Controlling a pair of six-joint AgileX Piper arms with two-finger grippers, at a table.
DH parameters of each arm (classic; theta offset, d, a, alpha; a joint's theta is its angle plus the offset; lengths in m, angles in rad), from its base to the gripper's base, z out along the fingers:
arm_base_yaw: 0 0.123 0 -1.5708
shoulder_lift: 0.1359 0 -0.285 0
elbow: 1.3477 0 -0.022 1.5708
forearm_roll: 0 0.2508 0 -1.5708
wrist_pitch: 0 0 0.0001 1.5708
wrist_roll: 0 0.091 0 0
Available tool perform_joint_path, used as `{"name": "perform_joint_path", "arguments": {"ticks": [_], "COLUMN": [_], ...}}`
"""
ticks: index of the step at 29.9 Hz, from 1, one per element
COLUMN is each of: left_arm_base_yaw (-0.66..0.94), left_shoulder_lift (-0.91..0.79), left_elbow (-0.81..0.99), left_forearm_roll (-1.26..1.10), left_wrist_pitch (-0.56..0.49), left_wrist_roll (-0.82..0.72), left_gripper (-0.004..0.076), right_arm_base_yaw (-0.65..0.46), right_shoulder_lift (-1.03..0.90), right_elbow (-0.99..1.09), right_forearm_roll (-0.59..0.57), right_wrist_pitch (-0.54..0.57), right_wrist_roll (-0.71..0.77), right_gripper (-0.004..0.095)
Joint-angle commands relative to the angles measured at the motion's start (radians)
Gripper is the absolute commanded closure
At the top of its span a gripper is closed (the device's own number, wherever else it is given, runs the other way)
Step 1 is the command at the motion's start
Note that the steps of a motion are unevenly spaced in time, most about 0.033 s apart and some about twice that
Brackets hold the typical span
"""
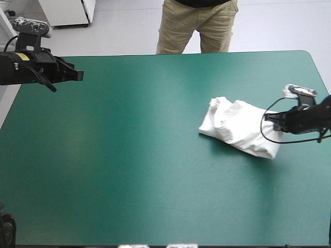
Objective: Fold the cloth
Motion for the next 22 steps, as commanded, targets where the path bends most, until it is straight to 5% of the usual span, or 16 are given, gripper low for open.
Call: {"name": "perform_joint_path", "arguments": {"ticks": [1,8,16,22], "left_arm_base_yaw": [-0.001,-0.001,-0.001,-0.001], "left_shoulder_lift": [-0.031,-0.031,-0.046,-0.139], "left_elbow": [-0.023,-0.023,-0.023,-0.023], "left_forearm_roll": [-0.023,-0.023,-0.018,0.062], "left_wrist_pitch": [0.030,0.032,0.009,-0.086], "left_wrist_roll": [0.001,0.001,0.005,-0.063], "left_gripper": [0.0733,0.0733,0.0733,0.0733], "right_arm_base_yaw": [-0.080,-0.090,-0.090,-0.086], "right_shoulder_lift": [-0.087,-0.100,-0.129,-0.298], "right_elbow": [-0.002,0.000,0.000,-0.009], "right_forearm_roll": [-0.071,-0.231,-0.410,-0.353], "right_wrist_pitch": [-0.028,-0.016,0.003,-0.041], "right_wrist_roll": [0.056,0.141,0.307,0.291], "right_gripper": [0.0905,0.0853,0.0228,0.0210]}}
